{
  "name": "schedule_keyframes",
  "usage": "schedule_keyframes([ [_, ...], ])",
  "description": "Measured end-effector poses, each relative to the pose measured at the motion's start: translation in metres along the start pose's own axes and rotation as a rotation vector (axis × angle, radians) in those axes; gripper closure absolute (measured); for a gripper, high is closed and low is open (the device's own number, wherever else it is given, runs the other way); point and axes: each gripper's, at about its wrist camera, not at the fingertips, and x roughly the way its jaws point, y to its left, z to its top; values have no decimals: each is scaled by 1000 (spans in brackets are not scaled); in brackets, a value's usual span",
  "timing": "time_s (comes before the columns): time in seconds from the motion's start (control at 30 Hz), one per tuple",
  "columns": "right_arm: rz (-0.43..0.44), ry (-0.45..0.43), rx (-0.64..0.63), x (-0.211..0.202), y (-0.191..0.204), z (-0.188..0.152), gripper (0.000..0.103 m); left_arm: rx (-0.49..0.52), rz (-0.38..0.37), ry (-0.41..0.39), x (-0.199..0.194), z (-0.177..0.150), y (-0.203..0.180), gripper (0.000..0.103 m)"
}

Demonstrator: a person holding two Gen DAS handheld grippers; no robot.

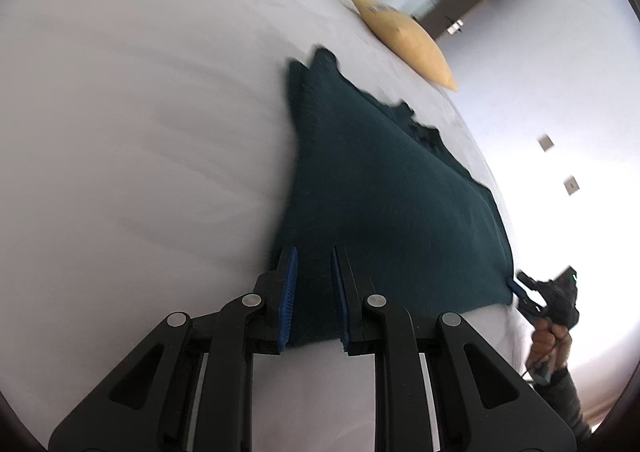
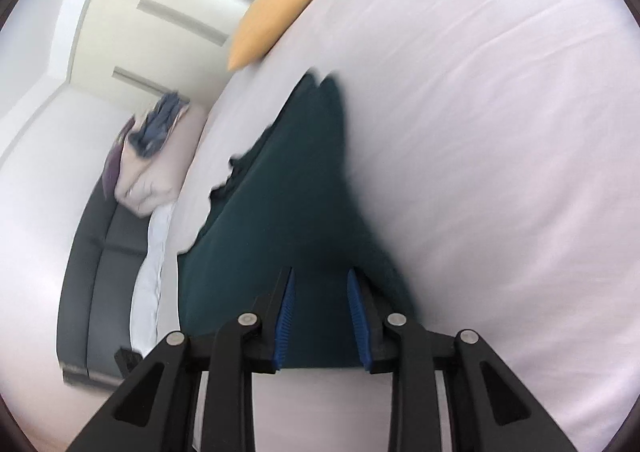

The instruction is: Fold small clothes

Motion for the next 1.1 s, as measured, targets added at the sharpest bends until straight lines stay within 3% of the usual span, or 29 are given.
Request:
schedule_keyframes([
  [0.07,-40,-36,-2,-16,2,1,69,-26,111,-37,-16,2,8,86],
  [0.13,-44,-54,-33,-24,15,-3,61,-102,98,-50,-27,5,21,86],
  [0.17,-21,-45,-43,-22,23,-5,58,-130,71,-43,-28,6,25,81],
  [0.23,23,-11,-71,-7,46,-9,57,-152,19,-13,-26,9,25,55],
  [0.27,52,14,-94,4,61,-12,55,-153,-4,-11,-24,10,22,28],
  [0.3,82,36,-105,13,73,-15,53,-159,-46,-10,-22,10,19,21],
  [0.43,179,169,-170,63,125,-30,50,-204,-115,78,-1,11,18,21],
  [0.63,258,338,-180,145,177,-55,50,-214,-125,199,26,25,16,21],
  [0.8,268,383,-158,181,185,-61,50,-262,-165,294,51,42,19,21],
  [0.9,283,375,-151,183,187,-59,50,-266,-159,347,61,48,15,22],
  [1.03,291,361,-145,180,185,-50,50,-320,-208,371,71,52,16,23],
  [1.1,286,357,-137,180,183,-45,50,-335,-230,381,76,51,17,44],
])
